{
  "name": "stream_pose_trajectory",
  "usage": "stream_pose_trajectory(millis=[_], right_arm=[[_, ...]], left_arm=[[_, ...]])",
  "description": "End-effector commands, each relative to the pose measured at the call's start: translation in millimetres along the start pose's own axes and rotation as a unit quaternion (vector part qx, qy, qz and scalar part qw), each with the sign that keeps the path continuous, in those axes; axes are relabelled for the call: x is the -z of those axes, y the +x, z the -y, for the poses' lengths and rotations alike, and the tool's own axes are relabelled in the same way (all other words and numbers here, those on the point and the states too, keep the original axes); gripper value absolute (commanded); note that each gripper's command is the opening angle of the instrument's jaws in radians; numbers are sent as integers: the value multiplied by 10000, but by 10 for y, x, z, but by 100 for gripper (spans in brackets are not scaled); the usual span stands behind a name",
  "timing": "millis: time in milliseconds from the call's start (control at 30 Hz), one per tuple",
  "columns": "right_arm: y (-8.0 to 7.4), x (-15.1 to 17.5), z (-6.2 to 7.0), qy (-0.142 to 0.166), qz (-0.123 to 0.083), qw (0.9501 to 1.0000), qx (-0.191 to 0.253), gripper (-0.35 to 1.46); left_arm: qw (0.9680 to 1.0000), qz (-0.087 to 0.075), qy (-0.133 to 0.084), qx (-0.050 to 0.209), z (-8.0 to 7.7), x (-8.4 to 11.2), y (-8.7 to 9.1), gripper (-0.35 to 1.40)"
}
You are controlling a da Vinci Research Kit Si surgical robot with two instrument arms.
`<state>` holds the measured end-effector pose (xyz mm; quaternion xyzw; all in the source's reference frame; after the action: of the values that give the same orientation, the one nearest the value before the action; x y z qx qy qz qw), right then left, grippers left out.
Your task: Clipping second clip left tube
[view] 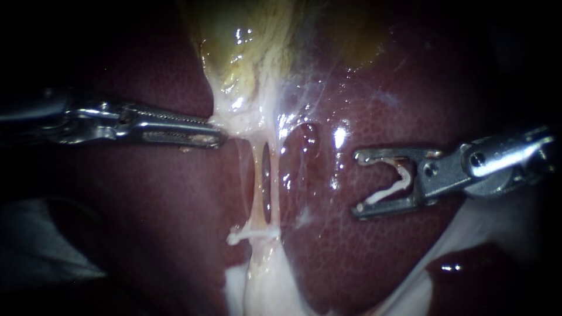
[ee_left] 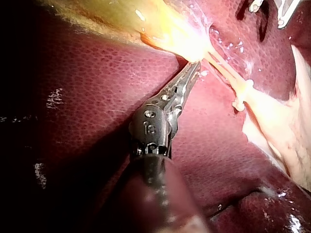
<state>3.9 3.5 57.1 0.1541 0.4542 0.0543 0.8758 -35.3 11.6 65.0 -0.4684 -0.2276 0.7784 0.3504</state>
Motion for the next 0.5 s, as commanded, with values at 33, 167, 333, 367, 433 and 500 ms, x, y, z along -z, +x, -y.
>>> stream_pose_trajectory(millis=[33,167,333,367,433,500], right_arm=[[1,0,0,2,-2,10000,2,50],[1,0,0,16,-7,10000,3,50],[1,-1,0,75,-17,10000,6,50],[2,-1,1,102,-28,9999,8,50],[4,-2,1,172,-91,9998,11,50],[7,-5,2,253,-191,9995,13,50]], left_arm=[[10000,1,-7,7,-1,4,3,-35],[10000,20,-82,43,-4,22,16,-35],[9998,-105,-33,148,-13,57,40,-35],[9998,-120,-21,131,-15,63,44,-35],[9998,-167,7,124,-19,75,49,-35],[9998,-182,14,106,-23,81,52,-35]])
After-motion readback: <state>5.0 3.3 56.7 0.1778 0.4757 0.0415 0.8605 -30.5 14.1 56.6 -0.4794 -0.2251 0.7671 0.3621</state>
